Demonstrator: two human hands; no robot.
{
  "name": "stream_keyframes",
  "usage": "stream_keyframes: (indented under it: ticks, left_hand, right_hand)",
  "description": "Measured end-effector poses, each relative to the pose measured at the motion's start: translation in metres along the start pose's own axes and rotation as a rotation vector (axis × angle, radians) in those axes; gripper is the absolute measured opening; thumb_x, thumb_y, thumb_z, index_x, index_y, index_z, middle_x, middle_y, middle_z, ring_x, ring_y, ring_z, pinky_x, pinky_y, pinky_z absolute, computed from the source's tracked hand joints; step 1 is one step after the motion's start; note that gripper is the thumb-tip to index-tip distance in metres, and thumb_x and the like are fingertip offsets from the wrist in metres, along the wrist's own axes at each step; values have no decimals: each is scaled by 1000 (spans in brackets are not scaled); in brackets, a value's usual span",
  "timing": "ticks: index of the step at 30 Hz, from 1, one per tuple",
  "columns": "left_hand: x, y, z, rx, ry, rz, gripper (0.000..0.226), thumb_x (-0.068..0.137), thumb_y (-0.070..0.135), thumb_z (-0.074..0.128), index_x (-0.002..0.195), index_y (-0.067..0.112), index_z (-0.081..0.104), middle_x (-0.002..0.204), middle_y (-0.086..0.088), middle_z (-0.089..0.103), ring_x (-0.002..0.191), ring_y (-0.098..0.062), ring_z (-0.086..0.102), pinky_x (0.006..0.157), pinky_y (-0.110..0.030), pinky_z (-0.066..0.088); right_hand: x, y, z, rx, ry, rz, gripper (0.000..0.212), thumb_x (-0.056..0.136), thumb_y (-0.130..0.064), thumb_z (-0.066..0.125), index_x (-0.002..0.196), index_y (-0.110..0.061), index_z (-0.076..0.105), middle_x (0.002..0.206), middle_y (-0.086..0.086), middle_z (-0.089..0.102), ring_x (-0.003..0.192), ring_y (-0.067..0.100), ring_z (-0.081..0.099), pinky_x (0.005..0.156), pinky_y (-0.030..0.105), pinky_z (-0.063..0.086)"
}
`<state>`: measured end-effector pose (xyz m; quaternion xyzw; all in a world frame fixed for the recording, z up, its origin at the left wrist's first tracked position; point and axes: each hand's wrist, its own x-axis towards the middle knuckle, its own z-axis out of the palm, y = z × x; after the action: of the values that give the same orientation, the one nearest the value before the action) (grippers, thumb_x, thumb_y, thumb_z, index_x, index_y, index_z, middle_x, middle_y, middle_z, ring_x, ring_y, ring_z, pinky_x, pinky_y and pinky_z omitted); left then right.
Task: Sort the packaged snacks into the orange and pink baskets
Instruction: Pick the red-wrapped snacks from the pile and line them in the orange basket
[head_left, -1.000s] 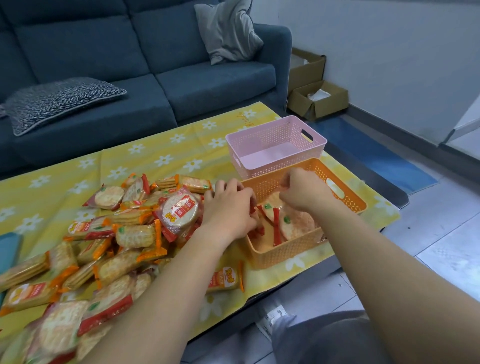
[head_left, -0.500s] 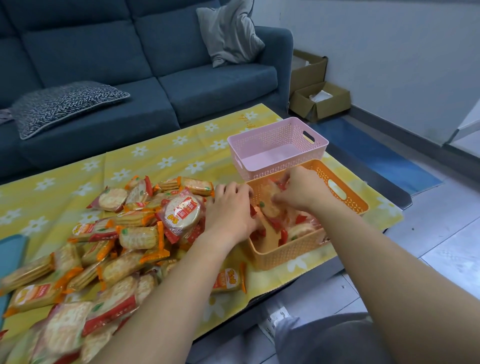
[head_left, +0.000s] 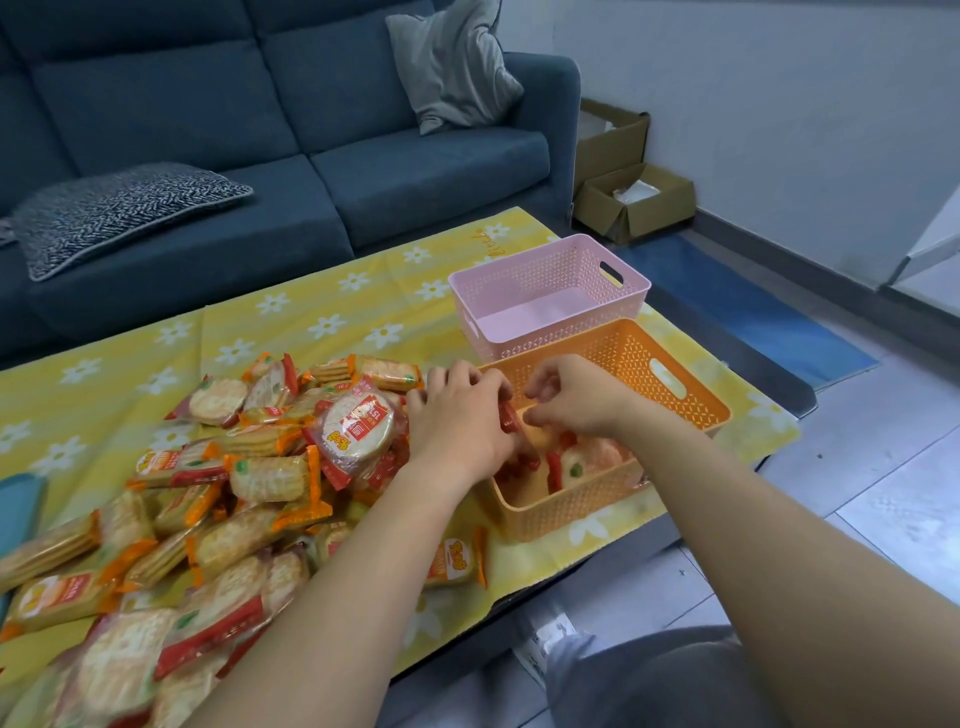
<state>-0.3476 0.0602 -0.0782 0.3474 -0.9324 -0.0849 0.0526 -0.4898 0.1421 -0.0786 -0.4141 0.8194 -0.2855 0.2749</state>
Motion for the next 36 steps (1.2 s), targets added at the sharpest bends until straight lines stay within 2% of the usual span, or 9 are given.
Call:
stream_keyframes:
  ticks: [3, 6, 10, 14, 19, 27, 29, 33, 36]
  left_hand:
    - [-1, 0, 0, 1, 7, -1, 49, 79, 54, 69, 123, 39, 52, 132, 7, 46, 128, -23, 34, 101, -44, 31]
    - [-2, -1, 0, -1, 2, 2, 49, 79, 52, 69, 123, 39, 52, 132, 8, 46, 128, -22, 34, 102, -44, 31]
    - [-2, -2, 1, -4, 5, 2, 47, 81, 51, 69, 123, 39, 51, 132, 7, 46, 129, -22, 34, 103, -44, 31]
    - [-3, -1, 0, -24, 0, 4, 50, 81, 50, 70, 126, 37, 52, 133, 7, 46, 129, -22, 33, 102, -44, 32]
    - [-3, -2, 0, -48, -2, -3, 52, 81, 48, 71, 128, 37, 52, 133, 7, 46, 130, -22, 33, 104, -45, 32]
    - [-4, -1, 3, -72, 11, -1, 53, 80, 44, 71, 128, 38, 50, 136, 9, 45, 130, -22, 31, 106, -46, 30]
    - [-4, 0, 5, -58, 12, 13, 57, 80, 44, 71, 132, 38, 47, 137, 7, 41, 131, -24, 30, 106, -46, 29]
    - [-3, 0, 6, -46, 52, 90, 63, 82, 42, 72, 137, 39, 41, 141, 10, 41, 130, -23, 31, 105, -44, 29]
    - [-2, 0, 8, -35, 37, 161, 63, 84, 39, 71, 137, 45, 38, 142, 12, 41, 130, -21, 30, 104, -44, 28]
  right_hand:
    - [-2, 7, 1, -270, 101, 81, 32, 76, -10, 79, 91, -26, 56, 110, 5, 54, 89, 25, 59, 78, 44, 55]
    - [-6, 11, -6, -275, 160, 189, 44, 83, 4, 67, 119, -15, 50, 127, 13, 46, 92, 29, 59, 69, 38, 53]
    - [-10, 18, -24, -96, 118, 273, 68, 81, -1, 77, 139, -13, 43, 108, 6, 59, 86, 25, 63, 58, 33, 52]
    - [-13, 19, -33, 199, 122, 238, 54, 85, 7, 68, 134, -12, 57, 100, 8, 65, 63, 19, 66, 47, 30, 52]
    - [-12, 20, -32, 279, 165, 147, 21, 88, 4, 67, 98, -14, 64, 107, 13, 69, 88, 20, 66, 68, 30, 57]
    - [-10, 16, -24, 48, 171, -45, 35, 82, 10, 56, 81, -23, 67, 94, -3, 67, 88, 17, 66, 71, 33, 58]
    - [-7, 9, -14, 5, 117, -67, 38, 82, 9, 52, 83, -24, 70, 99, -1, 69, 89, 16, 65, 71, 32, 57]
    - [6, -3, 7, -128, 166, -12, 42, 84, -10, 64, 125, -20, 61, 118, 5, 63, 111, 22, 58, 87, 37, 52]
    - [10, -4, 11, -45, 131, 130, 24, 86, -16, 67, 109, -9, 64, 97, 9, 71, 92, 29, 70, 75, 42, 59]
